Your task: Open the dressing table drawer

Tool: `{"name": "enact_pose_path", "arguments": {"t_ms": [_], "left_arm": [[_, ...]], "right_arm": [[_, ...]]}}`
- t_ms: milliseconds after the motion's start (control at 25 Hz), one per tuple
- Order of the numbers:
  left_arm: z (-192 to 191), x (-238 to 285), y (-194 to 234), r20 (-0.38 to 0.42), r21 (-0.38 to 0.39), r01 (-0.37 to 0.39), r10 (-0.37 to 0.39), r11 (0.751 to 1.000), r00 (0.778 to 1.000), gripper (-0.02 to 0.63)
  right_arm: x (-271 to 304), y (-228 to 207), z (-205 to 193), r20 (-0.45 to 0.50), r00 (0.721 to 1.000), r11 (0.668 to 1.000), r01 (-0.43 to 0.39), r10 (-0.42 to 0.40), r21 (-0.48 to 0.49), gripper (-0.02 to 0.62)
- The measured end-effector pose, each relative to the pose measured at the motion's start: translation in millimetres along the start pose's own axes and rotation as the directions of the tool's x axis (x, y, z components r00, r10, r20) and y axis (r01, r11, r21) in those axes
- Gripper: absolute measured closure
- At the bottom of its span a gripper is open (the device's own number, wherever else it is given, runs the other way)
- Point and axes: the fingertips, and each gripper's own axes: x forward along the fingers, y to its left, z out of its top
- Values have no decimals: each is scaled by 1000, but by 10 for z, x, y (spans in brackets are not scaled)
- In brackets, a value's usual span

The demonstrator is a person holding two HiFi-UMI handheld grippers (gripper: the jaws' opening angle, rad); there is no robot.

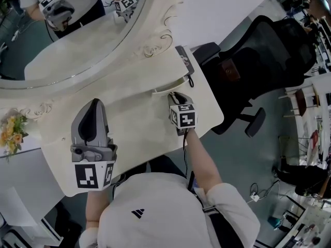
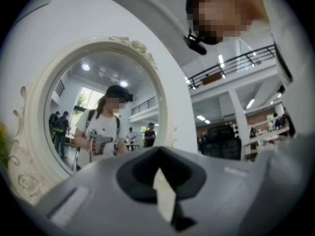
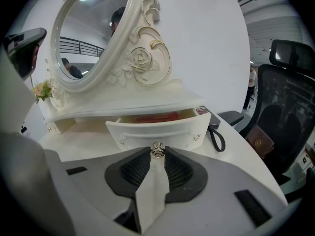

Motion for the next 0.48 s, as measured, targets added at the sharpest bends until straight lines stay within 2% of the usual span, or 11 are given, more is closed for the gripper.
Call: {"name": "enact_pose_path", "arguments": {"t_ms": [480], "left_arm": [[-11, 36, -2, -1, 1, -1, 1, 1000, 1000, 600]], "right_arm": [[-42, 9, -11, 7, 1000, 1000, -6, 6, -6, 508]]}}
